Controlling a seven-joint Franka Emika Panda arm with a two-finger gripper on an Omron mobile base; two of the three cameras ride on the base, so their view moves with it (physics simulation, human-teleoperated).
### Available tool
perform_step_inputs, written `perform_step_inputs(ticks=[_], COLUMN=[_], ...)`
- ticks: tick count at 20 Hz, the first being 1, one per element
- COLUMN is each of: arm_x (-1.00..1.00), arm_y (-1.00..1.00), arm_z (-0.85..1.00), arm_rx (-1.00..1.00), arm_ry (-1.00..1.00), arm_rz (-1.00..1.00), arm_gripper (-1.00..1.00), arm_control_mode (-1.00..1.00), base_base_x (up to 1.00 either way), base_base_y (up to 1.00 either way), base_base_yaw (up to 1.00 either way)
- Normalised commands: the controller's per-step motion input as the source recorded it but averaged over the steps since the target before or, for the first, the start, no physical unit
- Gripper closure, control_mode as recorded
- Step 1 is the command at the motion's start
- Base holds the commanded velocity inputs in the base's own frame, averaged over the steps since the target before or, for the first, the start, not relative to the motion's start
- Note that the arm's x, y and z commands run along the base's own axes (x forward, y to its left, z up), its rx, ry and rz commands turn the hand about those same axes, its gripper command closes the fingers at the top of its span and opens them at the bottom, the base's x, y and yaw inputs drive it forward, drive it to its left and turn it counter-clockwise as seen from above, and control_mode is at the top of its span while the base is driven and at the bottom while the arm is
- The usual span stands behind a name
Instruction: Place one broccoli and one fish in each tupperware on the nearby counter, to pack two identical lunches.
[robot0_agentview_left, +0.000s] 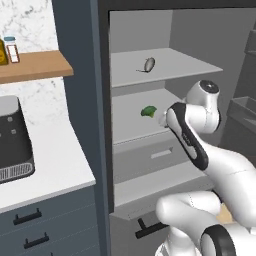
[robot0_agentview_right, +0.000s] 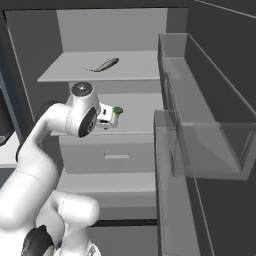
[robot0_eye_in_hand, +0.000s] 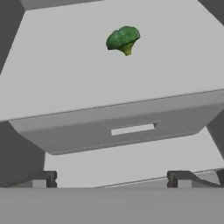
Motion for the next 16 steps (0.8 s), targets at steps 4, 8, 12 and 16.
perform_step_inputs(ticks=[4, 8, 12, 16], arm_x=[0.70, 0.65, 0.47, 0.29], arm_y=[0.00, 0.00, -0.07, -0.35], arm_z=[-0.08, 0.04, 0.09, 0.00], arm_rx=[0.00, 0.00, 0.05, 0.20], arm_ry=[-0.17, -0.07, 0.01, -0.04], arm_rz=[0.00, 0.00, 0.00, -0.01], arm_gripper=[-1.00, -1.00, -1.00, -1.00], arm_control_mode=[-1.00, -1.00, -1.00, -1.00], base_base_x=[0.00, 0.00, 0.00, 0.00], base_base_y=[0.00, 0.00, 0.00, 0.00], base_base_yaw=[0.00, 0.00, 0.00, 0.00])
